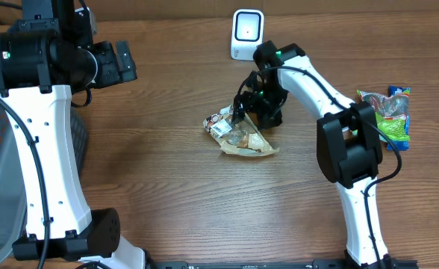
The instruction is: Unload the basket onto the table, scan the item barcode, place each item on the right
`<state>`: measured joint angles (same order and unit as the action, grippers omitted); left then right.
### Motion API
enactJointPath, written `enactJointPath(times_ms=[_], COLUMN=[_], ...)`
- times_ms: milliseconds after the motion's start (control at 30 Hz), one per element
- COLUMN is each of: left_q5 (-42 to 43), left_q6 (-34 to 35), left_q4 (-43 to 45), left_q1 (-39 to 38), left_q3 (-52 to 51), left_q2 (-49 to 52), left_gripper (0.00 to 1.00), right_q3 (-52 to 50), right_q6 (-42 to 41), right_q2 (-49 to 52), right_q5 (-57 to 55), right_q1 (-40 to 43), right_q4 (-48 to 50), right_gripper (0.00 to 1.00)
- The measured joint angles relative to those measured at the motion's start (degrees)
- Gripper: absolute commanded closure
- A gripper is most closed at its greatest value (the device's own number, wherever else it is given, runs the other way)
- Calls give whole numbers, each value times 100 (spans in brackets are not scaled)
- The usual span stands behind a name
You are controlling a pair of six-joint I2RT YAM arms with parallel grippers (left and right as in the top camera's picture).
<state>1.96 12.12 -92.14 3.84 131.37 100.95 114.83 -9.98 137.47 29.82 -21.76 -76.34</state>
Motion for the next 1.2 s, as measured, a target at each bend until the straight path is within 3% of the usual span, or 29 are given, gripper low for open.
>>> enactJointPath(times_ms=[133, 333, 400, 433, 467, 700, 967, 1200], left_q5=[2, 2, 2, 2, 2, 2, 0, 0], left_q6=[0, 0, 0, 0, 0, 0, 0, 0], left_q4=[0, 0, 0, 0, 0, 2, 0, 0], left_q1=[0, 0, 0, 0, 0, 0, 0, 0], left_q3=[0, 0, 0, 0, 0, 0, 0, 0], left_q2=[0, 0, 0, 0, 0, 0, 0, 0], left_gripper=[0, 0, 0, 0, 0, 0, 0, 0], right_q3=[-26, -542, -793, -907, -997, -1281, -1187, -726], right_q6=[717, 1078, 1123, 1141, 1141, 1246, 1261, 1034], right_q2=[0, -103, -236, -284, -308, -291, -284, -369], right_q5=[17, 105, 151, 166, 179, 280, 396, -557], right_q1=[131, -76, -210, -280, -339, -452, -393, -225], right_q4=[-302, 96, 323, 385, 398, 376, 308, 472], right_gripper=[10, 11, 25, 42, 51, 96, 96, 96])
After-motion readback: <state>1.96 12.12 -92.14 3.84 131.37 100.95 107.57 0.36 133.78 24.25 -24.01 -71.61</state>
